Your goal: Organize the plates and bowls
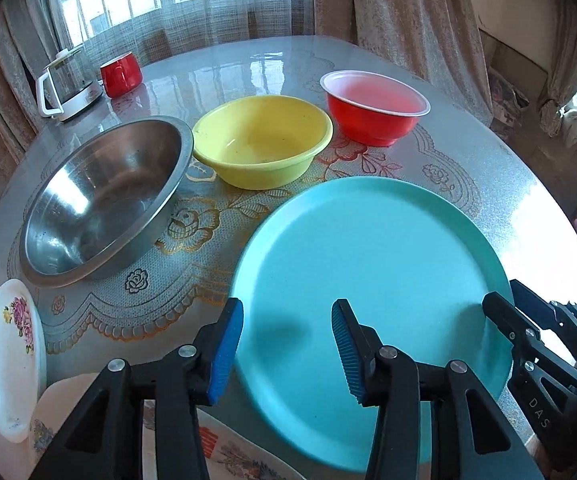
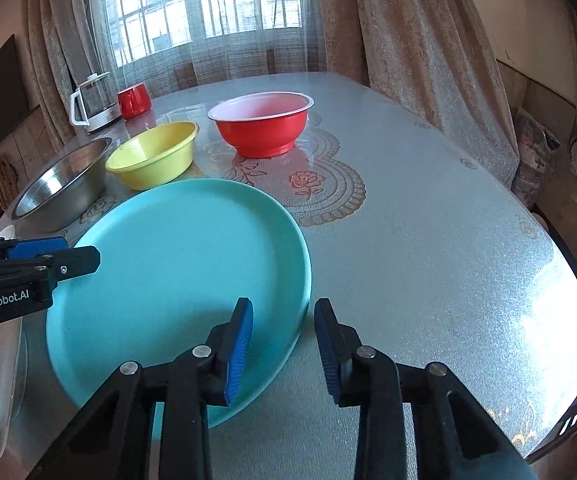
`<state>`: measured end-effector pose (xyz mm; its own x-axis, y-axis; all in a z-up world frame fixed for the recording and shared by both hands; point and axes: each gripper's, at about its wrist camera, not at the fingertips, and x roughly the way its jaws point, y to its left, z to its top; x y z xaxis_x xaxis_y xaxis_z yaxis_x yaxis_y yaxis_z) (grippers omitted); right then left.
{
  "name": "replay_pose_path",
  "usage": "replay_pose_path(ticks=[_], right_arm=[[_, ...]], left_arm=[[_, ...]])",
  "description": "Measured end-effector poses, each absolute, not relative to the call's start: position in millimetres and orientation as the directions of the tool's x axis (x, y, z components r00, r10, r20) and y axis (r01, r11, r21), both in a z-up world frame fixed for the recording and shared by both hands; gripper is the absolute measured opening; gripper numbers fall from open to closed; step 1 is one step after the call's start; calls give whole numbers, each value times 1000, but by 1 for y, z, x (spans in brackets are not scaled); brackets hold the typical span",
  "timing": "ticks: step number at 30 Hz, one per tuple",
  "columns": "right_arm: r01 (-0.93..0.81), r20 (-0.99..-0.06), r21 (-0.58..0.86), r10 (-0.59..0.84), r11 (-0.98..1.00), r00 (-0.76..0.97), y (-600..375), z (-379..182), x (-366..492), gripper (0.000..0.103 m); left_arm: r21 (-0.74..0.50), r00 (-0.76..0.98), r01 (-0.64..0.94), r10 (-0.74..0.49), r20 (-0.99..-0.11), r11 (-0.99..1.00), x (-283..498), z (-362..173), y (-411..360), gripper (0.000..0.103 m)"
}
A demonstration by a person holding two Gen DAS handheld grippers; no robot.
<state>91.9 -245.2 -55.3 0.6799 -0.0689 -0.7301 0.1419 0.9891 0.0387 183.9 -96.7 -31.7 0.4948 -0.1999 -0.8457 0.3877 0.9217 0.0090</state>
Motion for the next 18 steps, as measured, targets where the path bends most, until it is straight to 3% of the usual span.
replay_pose_path(ticks=[4,6,18], right_arm=[[137,-732,25,-75,990,678,-245,-55,93,25],[146,-736,28,-78,989,673,-250,-54,94,14],[185,-743,-31,-146,982,653,-259,-52,98,11]], left_arm=[[1,469,411,-211,-858,912,186,-39,-101,43],[-1,468,423,-220,-856,906,184,-39,-107,42],[-43,426,478,-274,-862,877,175,-37,-122,42]])
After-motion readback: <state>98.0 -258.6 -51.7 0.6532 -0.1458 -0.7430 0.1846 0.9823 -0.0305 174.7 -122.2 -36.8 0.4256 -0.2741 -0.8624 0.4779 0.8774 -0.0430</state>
